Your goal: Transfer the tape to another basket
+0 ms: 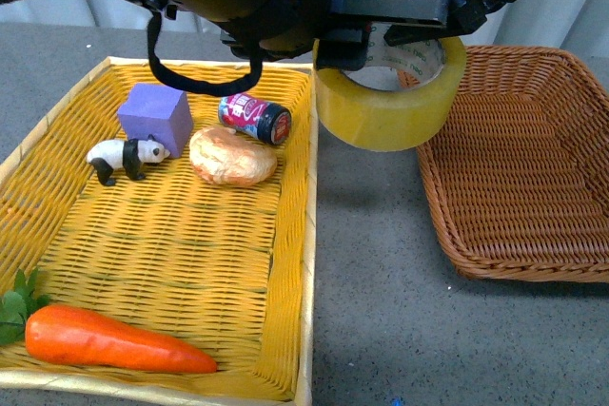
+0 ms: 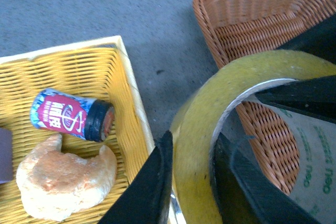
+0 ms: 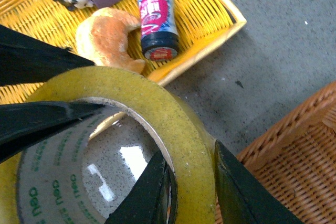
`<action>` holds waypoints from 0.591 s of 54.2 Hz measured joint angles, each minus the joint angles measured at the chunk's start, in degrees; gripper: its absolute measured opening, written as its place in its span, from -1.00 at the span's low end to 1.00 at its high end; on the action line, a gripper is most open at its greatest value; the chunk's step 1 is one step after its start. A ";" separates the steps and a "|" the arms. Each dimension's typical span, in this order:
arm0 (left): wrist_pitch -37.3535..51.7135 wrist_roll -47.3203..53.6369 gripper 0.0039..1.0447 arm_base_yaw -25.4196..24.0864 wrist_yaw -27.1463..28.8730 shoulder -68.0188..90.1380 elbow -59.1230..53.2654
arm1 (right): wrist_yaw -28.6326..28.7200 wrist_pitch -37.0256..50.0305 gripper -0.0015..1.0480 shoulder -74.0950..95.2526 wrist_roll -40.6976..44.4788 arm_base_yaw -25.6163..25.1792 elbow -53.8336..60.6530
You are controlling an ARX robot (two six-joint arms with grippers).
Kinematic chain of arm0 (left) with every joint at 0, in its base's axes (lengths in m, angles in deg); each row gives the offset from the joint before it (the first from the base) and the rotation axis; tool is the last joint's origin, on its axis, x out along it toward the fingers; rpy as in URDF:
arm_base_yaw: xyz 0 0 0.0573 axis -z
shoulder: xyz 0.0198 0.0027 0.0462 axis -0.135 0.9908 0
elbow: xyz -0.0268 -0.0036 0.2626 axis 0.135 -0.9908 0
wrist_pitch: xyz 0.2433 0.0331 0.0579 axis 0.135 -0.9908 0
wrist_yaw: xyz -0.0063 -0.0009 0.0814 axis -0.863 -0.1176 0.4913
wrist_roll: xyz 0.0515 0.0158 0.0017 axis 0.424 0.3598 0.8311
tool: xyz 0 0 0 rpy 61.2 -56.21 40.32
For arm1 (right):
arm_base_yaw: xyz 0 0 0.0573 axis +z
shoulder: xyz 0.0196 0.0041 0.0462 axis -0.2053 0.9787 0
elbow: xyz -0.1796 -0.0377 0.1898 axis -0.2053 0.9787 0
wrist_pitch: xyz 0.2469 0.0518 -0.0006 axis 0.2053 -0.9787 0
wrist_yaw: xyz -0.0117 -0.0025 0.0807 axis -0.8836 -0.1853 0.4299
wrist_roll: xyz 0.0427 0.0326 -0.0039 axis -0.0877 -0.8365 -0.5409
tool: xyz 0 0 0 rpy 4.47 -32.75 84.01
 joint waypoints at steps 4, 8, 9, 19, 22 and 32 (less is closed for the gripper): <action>0.07 -1.95 -0.32 0.39 2.25 -0.04 0.00 | -0.85 -0.15 -0.64 0.24 -1.29 -0.42 -0.37; 0.46 -3.74 -0.11 0.39 2.99 -0.04 0.00 | -2.27 -0.35 -0.65 0.33 -3.80 -0.66 -0.70; 0.74 -4.50 -0.04 0.39 3.30 -0.04 0.00 | -2.80 -0.33 -0.65 0.39 -4.52 -0.77 -0.83; 6.36 -17.00 0.62 -1.01 -1.84 -1.42 -0.63 | -8.50 0.90 -0.68 2.16 -7.06 -1.92 -2.84; 7.98 -20.39 0.79 -1.49 -3.76 -2.45 -0.85 | -9.01 0.90 -0.68 2.91 -7.43 -2.36 -3.10; 7.06 -25.46 0.88 -2.86 0.26 -3.45 -0.83 | -11.52 1.33 -0.68 4.17 -8.26 -3.37 -3.21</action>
